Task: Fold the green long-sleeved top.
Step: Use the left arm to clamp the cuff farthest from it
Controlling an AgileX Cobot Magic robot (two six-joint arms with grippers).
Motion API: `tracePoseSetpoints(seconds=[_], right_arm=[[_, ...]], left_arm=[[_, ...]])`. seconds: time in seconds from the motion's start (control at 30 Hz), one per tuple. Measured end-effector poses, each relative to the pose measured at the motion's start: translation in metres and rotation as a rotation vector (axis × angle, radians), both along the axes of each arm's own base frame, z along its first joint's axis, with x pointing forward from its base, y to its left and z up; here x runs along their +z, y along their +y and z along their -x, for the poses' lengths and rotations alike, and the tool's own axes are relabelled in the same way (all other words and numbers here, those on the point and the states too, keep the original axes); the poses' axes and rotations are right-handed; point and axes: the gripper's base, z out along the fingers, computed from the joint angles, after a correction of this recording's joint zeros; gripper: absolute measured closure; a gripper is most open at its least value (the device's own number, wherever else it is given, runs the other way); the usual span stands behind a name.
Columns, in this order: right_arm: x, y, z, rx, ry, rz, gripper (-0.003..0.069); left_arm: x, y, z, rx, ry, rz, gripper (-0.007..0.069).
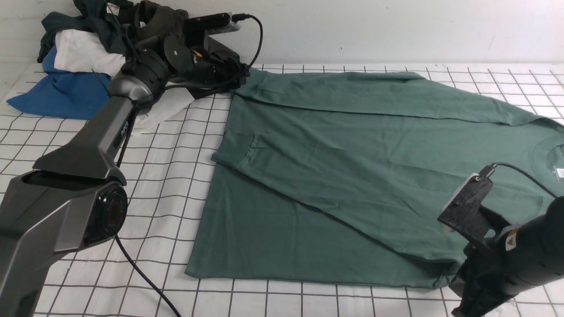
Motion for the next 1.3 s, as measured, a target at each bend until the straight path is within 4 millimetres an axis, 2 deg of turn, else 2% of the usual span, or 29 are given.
tracePoseSetpoints(seconds=[0.07, 0.17, 0.27, 0.43, 0.5, 0.57, 0.6, 0.63, 0.67, 0.7, 0.73, 0.87, 0.93, 0.97, 1.0, 1.03, 1.1, 1.17, 1.3], right_arm=[[0.005, 0.0, -0.001, -0.021, -0.038, -0.017, 0.0665], [0.01, 0.003, -0.008, -0.045, -0.124, -0.064, 0.0665], [0.011, 0.007, -0.022, -0.091, -0.251, -0.131, 0.0665], [0.006, 0.01, -0.028, -0.166, -0.258, -0.183, 0.0665], [0.004, 0.01, -0.027, -0.163, -0.237, -0.183, 0.0665], [0.003, 0.01, -0.025, -0.14, -0.213, -0.172, 0.0665], [0.003, 0.01, -0.025, -0.138, -0.213, -0.171, 0.0665], [0.002, 0.01, -0.023, -0.118, -0.191, -0.161, 0.0665], [0.001, 0.011, -0.022, -0.108, -0.179, -0.156, 0.0665], [0.001, 0.011, -0.021, -0.107, -0.176, -0.156, 0.0665], [0.0, 0.011, -0.02, -0.095, -0.159, -0.15, 0.0665], [0.002, 0.01, -0.016, -0.064, -0.14, -0.132, 0.0665], [0.01, 0.008, -0.013, -0.034, -0.167, -0.118, 0.0665], [0.011, 0.008, -0.013, -0.034, -0.17, -0.119, 0.0665], [0.017, 0.007, -0.012, -0.02, -0.194, -0.114, 0.0665], [0.018, 0.007, -0.011, -0.018, -0.2, -0.115, 0.0665], [0.028, 0.006, -0.008, -0.006, -0.237, -0.115, 0.0665], [0.031, 0.005, -0.007, -0.006, -0.248, -0.12, 0.0665], [0.05, 0.003, 0.003, 0.007, -0.294, -0.134, 0.0665]], left_arm=[[-0.019, 0.0, -0.005, 0.024, -0.017, 0.004, 0.0177], [-0.033, 0.001, -0.009, 0.058, -0.054, 0.02, 0.0177], [-0.042, 0.002, -0.014, 0.101, -0.099, 0.061, 0.0181], [-0.05, 0.003, -0.016, 0.111, -0.137, 0.061, 0.0237], [-0.056, 0.001, -0.017, 0.086, -0.187, 0.0, 0.0314], [-0.058, 0.0, -0.018, 0.06, -0.229, -0.051, 0.0431], [-0.058, -0.001, -0.018, 0.059, -0.23, -0.051, 0.0443], [-0.057, -0.003, -0.018, 0.038, -0.259, -0.079, 0.054], [-0.055, -0.005, -0.018, 0.028, -0.271, -0.087, 0.0578], [-0.054, -0.005, -0.018, 0.023, -0.276, -0.091, 0.0584], [-0.05, -0.006, -0.018, 0.008, -0.297, -0.099, 0.061], [-0.033, -0.01, -0.017, -0.057, -0.317, -0.108, 0.062], [-0.017, -0.015, -0.011, -0.149, -0.284, -0.107, 0.062], [-0.016, -0.015, -0.011, -0.149, -0.287, -0.107, 0.062], [-0.002, -0.018, -0.006, -0.202, -0.265, -0.099, 0.062], [-0.001, -0.018, -0.006, -0.208, -0.259, -0.098, 0.062], [0.026, -0.022, 0.004, -0.273, -0.215, -0.075, 0.062], [0.037, -0.022, 0.008, -0.288, -0.204, -0.073, 0.062], [0.087, -0.019, 0.038, -0.352, -0.003, -0.093, 0.062]])
